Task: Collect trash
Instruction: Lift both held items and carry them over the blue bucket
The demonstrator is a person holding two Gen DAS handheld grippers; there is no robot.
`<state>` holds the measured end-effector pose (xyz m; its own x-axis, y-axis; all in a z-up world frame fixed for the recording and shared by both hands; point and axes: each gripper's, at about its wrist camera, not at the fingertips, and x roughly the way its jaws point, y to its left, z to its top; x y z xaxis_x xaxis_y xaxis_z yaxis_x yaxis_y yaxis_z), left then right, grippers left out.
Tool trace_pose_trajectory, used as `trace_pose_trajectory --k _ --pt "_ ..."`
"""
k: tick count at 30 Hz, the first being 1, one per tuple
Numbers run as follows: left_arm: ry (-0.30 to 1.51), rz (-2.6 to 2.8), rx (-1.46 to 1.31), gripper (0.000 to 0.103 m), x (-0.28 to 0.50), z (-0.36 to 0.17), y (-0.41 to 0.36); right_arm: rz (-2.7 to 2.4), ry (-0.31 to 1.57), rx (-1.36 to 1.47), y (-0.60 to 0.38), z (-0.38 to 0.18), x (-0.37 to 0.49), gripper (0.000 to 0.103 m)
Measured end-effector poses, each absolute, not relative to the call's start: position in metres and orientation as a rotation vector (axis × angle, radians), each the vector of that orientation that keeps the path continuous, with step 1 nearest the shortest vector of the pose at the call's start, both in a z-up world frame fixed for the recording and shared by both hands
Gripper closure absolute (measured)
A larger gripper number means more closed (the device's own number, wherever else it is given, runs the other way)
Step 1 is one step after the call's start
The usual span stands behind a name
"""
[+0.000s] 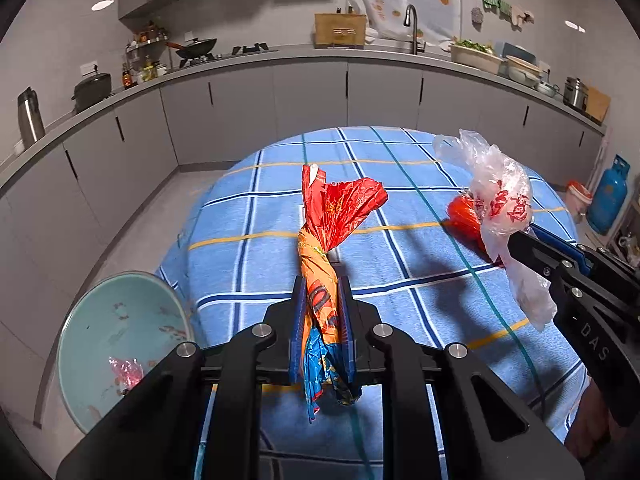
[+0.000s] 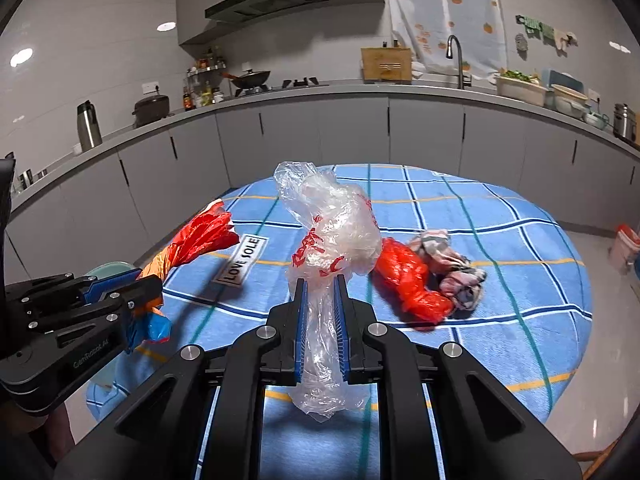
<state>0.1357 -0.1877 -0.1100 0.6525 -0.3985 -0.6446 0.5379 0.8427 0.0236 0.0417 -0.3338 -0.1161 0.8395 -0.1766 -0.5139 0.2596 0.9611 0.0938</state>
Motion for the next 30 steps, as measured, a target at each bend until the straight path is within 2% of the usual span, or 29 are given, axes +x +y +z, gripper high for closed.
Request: trace_pose_trajectory --k 30 --pt "0.645 -0.369 0.137 0.087 0.140 -0.094 -0.101 -0.034 0.504 0.080 -0.258 -0.090 0.084 0.089"
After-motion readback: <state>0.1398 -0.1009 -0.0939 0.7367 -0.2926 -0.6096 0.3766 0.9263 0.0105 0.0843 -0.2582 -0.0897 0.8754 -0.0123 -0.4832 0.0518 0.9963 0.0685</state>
